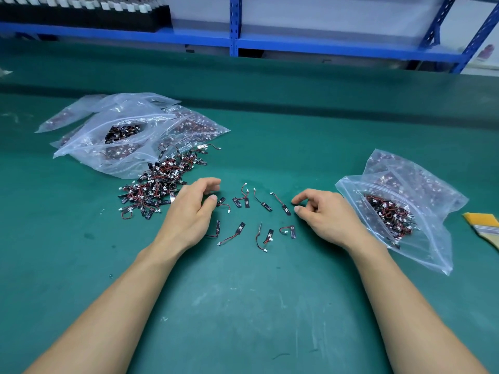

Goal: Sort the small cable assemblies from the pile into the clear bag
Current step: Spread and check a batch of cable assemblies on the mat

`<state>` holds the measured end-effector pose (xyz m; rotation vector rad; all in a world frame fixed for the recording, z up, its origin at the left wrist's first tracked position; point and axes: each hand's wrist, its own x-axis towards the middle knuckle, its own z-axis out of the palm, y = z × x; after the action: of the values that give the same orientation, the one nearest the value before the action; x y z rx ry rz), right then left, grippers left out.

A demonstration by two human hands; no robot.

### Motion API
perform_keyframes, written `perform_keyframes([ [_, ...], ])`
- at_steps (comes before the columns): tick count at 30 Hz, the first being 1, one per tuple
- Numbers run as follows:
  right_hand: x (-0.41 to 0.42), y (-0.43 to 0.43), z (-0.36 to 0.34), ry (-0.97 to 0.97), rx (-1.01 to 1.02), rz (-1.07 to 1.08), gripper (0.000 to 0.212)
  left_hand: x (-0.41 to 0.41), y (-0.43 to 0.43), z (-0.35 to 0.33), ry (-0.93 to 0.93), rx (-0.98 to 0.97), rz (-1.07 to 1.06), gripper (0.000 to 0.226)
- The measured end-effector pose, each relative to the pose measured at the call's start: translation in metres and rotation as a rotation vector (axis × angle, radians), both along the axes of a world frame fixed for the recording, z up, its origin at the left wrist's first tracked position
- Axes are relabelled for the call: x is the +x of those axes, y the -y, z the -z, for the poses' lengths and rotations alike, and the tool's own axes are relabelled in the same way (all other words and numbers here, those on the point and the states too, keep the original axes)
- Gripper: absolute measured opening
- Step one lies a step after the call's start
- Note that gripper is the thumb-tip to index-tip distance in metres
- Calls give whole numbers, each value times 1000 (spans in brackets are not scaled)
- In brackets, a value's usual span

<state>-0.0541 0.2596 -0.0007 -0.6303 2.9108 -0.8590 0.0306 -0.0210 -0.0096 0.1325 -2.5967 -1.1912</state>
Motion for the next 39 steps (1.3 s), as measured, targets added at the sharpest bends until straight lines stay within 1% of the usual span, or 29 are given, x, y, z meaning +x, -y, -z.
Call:
perform_keyframes([
  [4,1,1,-1,15,-1,8,7,-1,1,2,22,14,11,30],
  [9,3,1,-2,21,1,15,7,0,0,1,27,44,9,40],
  [13,3,2,-3,28,12,19,7,-1,1,1,29,52,0,33],
  [21,4,2,-5,30,18,25,9,-2,0,1,31,25,4,30],
  [29,4,2,-5,34,33,23,14,-4,5,6,27,-57,19,38],
  [33,4,2,-5,39,18,29,14,-5,5,7,31,-60,20,40],
  [39,4,2,-5,38,16,27,14,-4,5,6,23,-50,26,37],
])
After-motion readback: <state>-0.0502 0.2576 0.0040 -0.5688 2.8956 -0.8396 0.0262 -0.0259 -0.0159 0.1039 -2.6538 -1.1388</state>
